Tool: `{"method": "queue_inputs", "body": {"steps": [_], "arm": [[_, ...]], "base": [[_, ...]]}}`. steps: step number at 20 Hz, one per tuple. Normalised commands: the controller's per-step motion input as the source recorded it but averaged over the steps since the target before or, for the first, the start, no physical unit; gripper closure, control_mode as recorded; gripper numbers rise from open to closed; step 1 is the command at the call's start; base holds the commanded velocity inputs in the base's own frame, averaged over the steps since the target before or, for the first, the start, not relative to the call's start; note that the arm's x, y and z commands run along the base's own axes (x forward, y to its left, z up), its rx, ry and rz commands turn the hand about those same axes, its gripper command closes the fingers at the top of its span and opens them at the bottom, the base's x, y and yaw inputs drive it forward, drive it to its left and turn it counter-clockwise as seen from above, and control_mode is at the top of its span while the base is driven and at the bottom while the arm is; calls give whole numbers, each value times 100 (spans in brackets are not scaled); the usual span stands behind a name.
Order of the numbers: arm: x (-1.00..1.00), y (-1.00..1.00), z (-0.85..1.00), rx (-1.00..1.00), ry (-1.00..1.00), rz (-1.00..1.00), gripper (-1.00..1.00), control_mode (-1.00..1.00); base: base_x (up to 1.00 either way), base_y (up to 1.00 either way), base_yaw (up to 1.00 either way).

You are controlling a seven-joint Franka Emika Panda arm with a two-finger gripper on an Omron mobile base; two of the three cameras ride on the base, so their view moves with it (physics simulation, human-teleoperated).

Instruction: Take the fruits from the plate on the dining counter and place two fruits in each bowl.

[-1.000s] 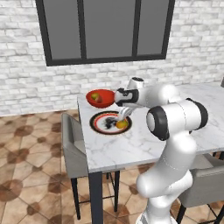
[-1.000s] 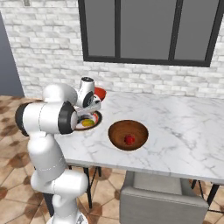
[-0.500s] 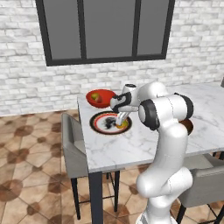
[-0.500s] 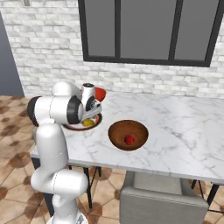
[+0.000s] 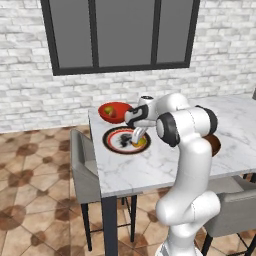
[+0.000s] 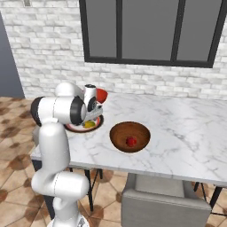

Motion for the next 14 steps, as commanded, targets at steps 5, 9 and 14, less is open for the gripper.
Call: {"method": "queue_inputs", "body": {"steps": [5,9,14], "arm": [[0,0,-22,0,8,3,-100,-100],[-12,0,-13,0,1,4,-100,-100],[-32,0,-6,0,0,2,-100,-100]], "base": [[0,0,0],[0,0,0],[0,0,0]]}}
